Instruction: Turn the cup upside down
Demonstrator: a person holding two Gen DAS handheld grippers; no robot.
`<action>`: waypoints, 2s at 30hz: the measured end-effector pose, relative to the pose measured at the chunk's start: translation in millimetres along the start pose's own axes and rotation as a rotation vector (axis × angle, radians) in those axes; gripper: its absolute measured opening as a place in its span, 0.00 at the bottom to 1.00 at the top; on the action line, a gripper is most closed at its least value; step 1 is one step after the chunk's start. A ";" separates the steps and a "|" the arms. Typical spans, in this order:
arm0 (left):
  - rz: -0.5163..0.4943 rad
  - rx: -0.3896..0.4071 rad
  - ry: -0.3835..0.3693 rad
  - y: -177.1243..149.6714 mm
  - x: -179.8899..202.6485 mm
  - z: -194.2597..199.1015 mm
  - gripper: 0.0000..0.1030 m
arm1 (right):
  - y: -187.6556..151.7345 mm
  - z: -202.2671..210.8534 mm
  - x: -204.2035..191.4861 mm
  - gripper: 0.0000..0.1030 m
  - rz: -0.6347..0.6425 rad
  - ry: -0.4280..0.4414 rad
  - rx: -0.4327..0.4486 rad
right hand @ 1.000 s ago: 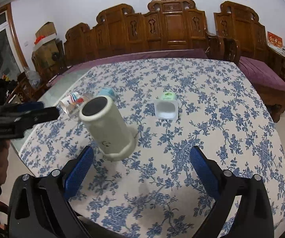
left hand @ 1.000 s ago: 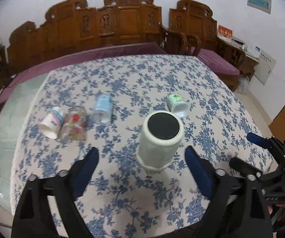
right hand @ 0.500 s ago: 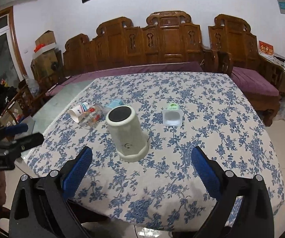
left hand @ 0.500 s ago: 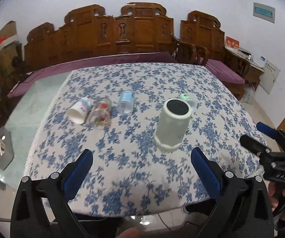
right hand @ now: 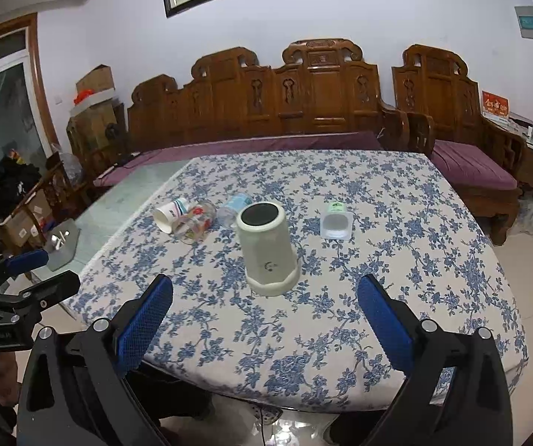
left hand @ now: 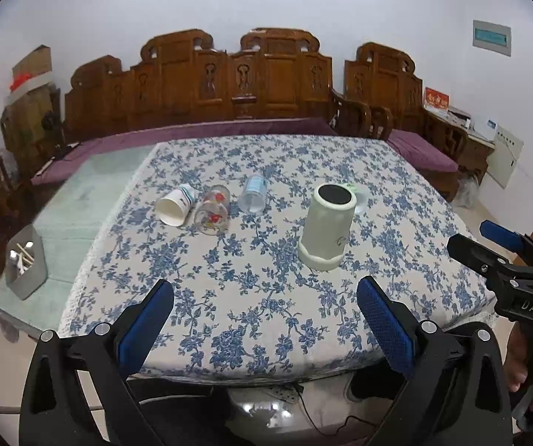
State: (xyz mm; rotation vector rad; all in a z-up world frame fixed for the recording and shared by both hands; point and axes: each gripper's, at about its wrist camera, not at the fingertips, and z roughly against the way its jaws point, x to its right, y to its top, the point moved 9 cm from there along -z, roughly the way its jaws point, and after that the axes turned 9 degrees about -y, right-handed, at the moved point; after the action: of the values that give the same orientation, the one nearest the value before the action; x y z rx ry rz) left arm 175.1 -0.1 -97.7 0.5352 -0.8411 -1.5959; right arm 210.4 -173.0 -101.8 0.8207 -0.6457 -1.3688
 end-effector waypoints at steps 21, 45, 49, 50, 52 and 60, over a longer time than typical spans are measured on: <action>-0.051 0.250 0.047 33.9 23.8 88.6 0.92 | 37.5 93.6 -4.0 0.97 0.006 -0.018 0.247; -0.050 0.267 0.073 33.5 23.7 92.8 0.92 | 38.3 96.4 2.3 0.97 -0.007 -0.024 0.257; -0.050 0.267 0.074 33.6 23.7 92.8 0.92 | 38.4 96.4 1.4 0.97 -0.009 -0.022 0.257; -0.050 0.268 0.075 33.0 23.3 92.8 0.92 | 38.1 96.6 0.9 0.97 -0.010 -0.021 0.257; -0.051 0.267 0.076 32.2 23.0 92.6 0.92 | 37.2 95.5 -0.9 0.97 -0.009 -0.020 0.256; -0.052 0.276 0.081 32.6 23.6 93.5 0.92 | 36.7 95.9 -3.5 0.98 -0.013 -0.025 0.261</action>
State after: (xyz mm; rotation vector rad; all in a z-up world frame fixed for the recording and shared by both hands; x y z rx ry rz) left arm 122.1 -3.5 -10.8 0.8181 -0.9988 -1.5024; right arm 153.9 -181.4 -16.4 1.0180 -0.8518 -1.3246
